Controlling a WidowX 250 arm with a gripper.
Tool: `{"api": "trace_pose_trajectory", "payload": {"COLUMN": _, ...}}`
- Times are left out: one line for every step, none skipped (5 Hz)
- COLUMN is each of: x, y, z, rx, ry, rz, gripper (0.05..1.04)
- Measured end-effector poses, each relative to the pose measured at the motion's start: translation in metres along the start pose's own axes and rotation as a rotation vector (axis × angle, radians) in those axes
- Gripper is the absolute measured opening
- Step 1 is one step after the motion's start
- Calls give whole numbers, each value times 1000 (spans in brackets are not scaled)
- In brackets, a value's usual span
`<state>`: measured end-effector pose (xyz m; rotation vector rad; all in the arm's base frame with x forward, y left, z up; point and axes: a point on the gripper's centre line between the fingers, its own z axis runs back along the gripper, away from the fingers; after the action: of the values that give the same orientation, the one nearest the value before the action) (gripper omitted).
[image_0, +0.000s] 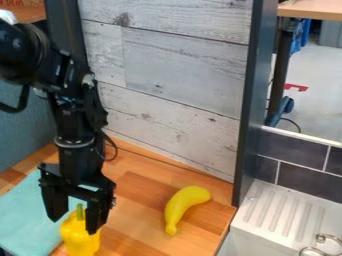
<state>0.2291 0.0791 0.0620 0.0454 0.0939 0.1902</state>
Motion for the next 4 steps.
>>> {"api": "trace_pose_trajectory", "payload": {"x": 3, "y": 9, "z": -2, "rx": -10, "ry": -20, "rz": 27, "gripper": 1000}}
{"api": "trace_pose_trajectory", "payload": {"x": 9, "y": 10, "z": -2, "rx": -20, "ry": -64, "rz": 24, "gripper": 967}}
{"api": "trace_pose_trajectory", "payload": {"x": 9, "y": 11, "z": -2, "rx": -14, "ry": -62, "rz": 29, "gripper": 704}}
{"api": "trace_pose_trajectory", "payload": {"x": 9, "y": 11, "z": -3, "rx": -13, "ry": -58, "rz": 28, "gripper": 368}}
